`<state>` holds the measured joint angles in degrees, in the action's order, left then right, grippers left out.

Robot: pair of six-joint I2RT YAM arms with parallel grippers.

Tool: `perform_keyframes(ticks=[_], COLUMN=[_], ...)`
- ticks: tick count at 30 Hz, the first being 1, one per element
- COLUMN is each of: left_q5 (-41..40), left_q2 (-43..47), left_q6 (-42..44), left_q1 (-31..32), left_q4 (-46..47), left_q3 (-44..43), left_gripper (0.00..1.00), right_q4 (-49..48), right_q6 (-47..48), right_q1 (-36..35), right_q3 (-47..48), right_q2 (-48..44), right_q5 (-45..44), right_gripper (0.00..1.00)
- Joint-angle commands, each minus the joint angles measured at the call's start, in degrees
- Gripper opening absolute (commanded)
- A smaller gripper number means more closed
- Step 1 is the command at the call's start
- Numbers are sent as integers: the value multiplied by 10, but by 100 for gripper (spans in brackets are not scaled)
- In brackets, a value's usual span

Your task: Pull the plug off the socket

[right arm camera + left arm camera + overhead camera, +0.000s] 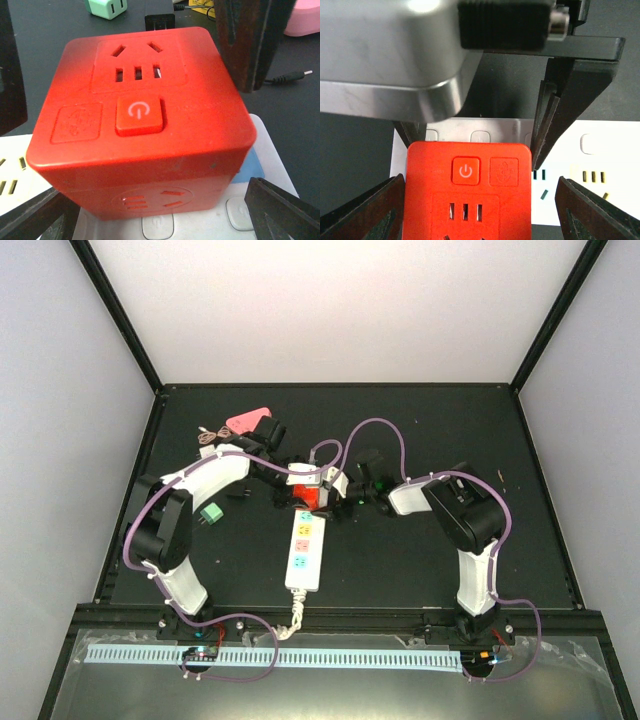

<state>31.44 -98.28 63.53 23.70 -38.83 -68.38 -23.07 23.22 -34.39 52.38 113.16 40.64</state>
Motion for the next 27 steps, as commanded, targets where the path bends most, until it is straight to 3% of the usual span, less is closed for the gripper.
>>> perform_keyframes(ticks=[1,5,11,16,22,27], left_q5=[29,37,52,46,69,97], left_q2=[22,19,18,7,15,26], left_q6=[2,8,21,31,22,7], left_q1=[-17,-33,-34,-34,-33,-28], left_q4=[31,35,45,41,41,22], left_q3=[19,26,38,35,30,13], left_gripper=[84,96,93,81,55,42], right_q4=[-2,-12,-14,-12,2,17], right_q6=[-12,-11,-10,-4,-2,9], right_q1=[-7,-19,-25,-24,-24,-25], right_q3=[-8,-8,-2,-3,3,4], right_q2=[-10,-8,7,13,12,8], right_q5=[5,-2,-12,-22,-26,-37], right_gripper=[96,100,100,99,94,88])
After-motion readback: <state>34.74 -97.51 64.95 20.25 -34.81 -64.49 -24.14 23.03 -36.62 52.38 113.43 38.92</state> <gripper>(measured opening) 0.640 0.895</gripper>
